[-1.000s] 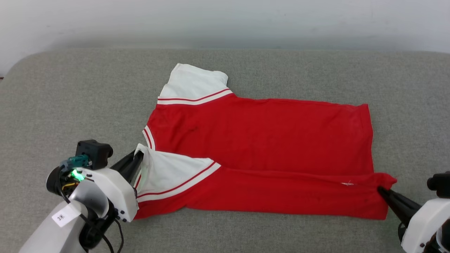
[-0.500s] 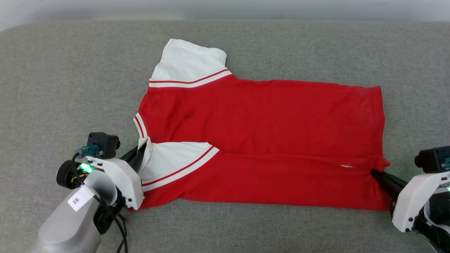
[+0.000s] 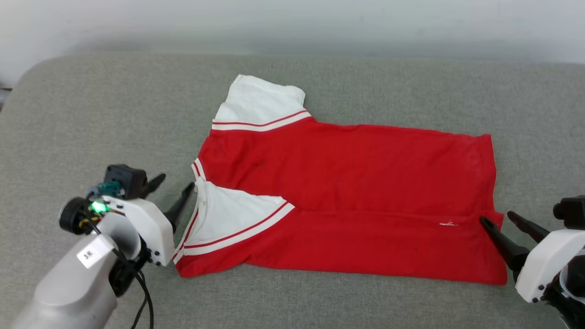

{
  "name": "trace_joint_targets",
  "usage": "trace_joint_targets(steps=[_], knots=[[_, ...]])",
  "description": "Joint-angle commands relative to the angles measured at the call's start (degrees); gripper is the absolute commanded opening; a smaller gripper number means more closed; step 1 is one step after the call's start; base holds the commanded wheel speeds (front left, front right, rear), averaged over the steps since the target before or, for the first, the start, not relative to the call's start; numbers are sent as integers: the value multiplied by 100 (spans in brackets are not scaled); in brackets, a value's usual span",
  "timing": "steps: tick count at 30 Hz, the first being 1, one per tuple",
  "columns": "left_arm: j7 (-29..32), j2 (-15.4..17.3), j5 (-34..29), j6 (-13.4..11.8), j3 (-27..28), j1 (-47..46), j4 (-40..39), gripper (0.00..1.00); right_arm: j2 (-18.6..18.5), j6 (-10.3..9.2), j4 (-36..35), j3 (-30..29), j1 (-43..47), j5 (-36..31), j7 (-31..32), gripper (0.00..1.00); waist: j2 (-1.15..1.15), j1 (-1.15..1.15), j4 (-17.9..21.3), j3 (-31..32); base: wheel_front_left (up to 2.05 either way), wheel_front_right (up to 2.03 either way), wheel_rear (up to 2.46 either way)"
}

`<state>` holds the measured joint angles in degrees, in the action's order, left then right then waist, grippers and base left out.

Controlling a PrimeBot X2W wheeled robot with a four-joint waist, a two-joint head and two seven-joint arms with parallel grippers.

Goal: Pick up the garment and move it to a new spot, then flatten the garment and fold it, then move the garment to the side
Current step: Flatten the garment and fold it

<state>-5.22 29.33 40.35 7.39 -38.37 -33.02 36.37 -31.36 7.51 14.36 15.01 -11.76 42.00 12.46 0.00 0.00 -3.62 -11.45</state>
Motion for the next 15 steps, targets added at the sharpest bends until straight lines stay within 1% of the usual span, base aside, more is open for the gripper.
trace_joint_targets(steps=[1, 3, 6, 8, 12, 15], knots=[[-12, 66, -20, -1, 8, -91, -76, 100, -8, -5, -77, -58, 98, -11, -24, 100, 0, 0, -63, 144, 0, 0, 0], [76, 181, 26, -2, -4, -129, -206, 100, -43, -5, -219, -196, 181, -71, -52, 100, 0, 0, -104, 250, 0, 0, 0], [413, 355, 157, -1, -54, -198, -511, 100, -23, -5, -385, -363, 301, -190, -52, 100, 0, 0, -168, 384, 0, 0, 0], [843, 449, 391, -2, -91, -207, -747, 100, 18, -5, -488, -464, 371, -283, -22, 100, 0, 0, -210, 454, 0, 0, 0], [1734, 769, 775, -1, -259, -360, -1300, 100, 134, -5, -658, -602, 466, -413, 89, 100, 0, 0, -257, 541, 0, 0, 0], [2430, 916, 1073, 0, -417, -429, -1642, 100, 230, -5, -738, -652, 495, -494, 190, 100, 0, 0, -267, 583, 0, 0, 0]])
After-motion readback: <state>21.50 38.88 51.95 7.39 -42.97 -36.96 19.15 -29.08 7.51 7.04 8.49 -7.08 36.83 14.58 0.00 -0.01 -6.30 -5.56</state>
